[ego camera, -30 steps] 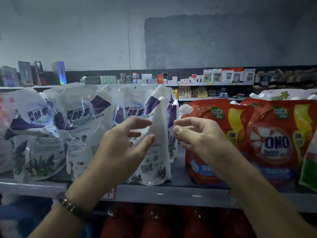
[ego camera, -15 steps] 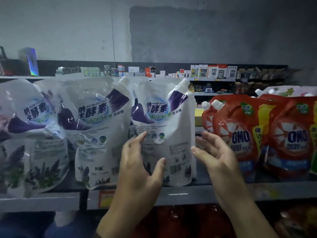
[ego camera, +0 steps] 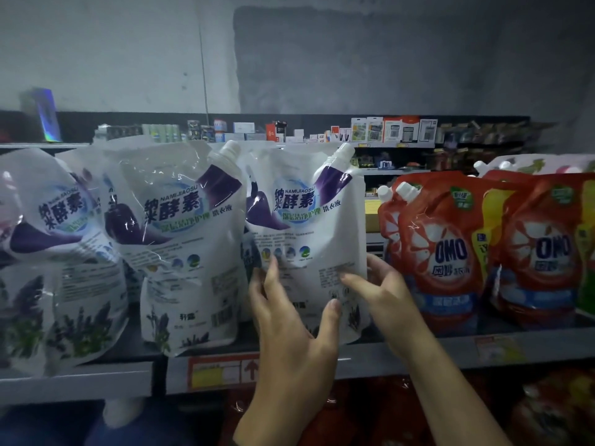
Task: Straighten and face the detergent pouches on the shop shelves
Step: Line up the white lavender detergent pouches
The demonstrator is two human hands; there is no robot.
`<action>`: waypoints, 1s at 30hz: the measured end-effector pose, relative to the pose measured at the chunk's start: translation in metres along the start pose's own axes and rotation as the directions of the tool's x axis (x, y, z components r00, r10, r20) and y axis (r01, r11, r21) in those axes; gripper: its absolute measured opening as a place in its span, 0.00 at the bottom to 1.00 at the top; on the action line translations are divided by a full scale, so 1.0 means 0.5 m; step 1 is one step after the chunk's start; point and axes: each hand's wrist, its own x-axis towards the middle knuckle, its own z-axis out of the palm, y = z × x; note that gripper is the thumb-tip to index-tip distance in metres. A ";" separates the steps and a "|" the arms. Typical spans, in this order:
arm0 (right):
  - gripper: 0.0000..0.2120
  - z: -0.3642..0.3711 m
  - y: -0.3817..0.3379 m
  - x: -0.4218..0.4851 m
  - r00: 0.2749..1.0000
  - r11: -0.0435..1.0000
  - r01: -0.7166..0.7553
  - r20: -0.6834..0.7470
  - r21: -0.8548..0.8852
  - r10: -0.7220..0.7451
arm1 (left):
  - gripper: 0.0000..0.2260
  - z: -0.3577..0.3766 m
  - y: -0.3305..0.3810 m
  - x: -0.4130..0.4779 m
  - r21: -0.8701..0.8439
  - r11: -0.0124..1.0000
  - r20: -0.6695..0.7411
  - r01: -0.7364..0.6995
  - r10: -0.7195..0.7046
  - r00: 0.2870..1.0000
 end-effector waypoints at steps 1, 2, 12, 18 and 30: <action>0.13 0.000 0.002 0.003 1.000 1.000 0.003 0.017 0.009 -0.003 | 0.43 0.005 -0.002 -0.004 0.002 1.000 -0.001 0.011 -0.011 1.000; 0.14 -0.001 0.003 0.006 0.999 1.000 0.009 0.034 0.016 -0.010 | 0.43 0.010 -0.003 -0.007 0.006 1.000 0.000 0.022 -0.022 1.000; 0.20 0.003 0.008 0.020 0.986 0.996 0.043 0.155 0.079 -0.055 | 0.46 0.049 -0.006 -0.017 -0.025 1.000 -0.042 0.018 -0.019 0.999; 0.09 0.017 0.011 0.011 0.993 0.990 0.037 0.106 0.138 -0.052 | 0.47 0.046 -0.008 -0.014 -0.027 0.999 -0.052 0.018 -0.019 0.998; 0.23 0.061 0.008 -0.040 0.981 0.979 0.193 -0.013 0.062 -0.193 | 0.53 0.024 0.005 -0.012 -0.217 0.974 0.043 0.069 -0.061 0.997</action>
